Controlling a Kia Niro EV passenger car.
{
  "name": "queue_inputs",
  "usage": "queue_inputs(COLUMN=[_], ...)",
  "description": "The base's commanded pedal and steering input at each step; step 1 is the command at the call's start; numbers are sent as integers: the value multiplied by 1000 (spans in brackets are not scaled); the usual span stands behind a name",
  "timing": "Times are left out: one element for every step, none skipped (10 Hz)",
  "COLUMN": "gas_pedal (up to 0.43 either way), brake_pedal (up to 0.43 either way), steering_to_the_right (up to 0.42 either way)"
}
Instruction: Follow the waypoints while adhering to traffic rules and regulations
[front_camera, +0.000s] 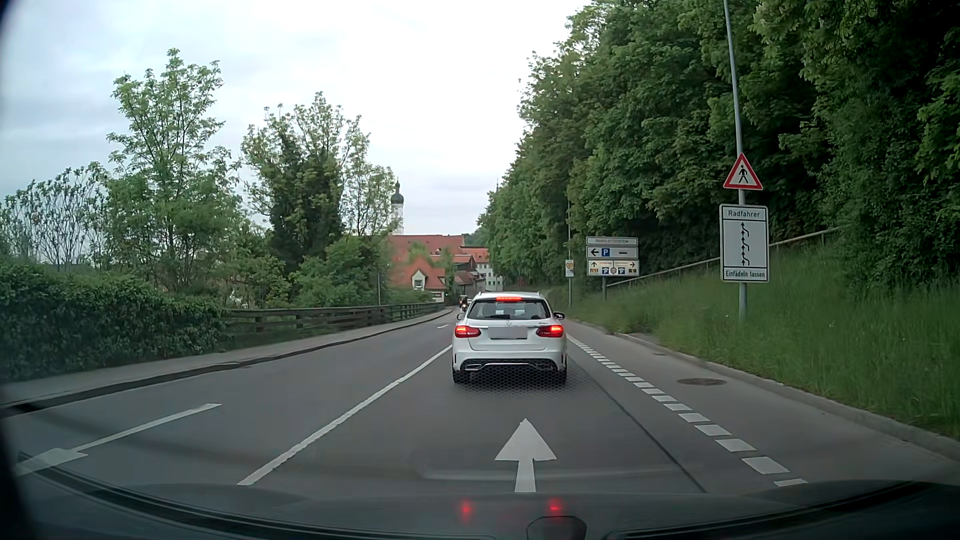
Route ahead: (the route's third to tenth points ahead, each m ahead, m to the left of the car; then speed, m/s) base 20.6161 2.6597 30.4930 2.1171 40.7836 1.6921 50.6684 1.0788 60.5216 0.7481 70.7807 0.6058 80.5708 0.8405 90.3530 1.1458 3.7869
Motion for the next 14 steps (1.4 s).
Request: queue_inputs(gas_pedal=[0, 0, 0, 0, 0, 0, 0, 0, 0, 0, 0, 0, 0, 0], brake_pedal=[0, 0, 0, 0, 0, 0, 0, 0, 49, 122, 146, 171, 189, 207], steering_to_the_right=[3, 4, 3, 3, 3, 3, 3, 3, 2, 2, 2, 2, 2, 2])
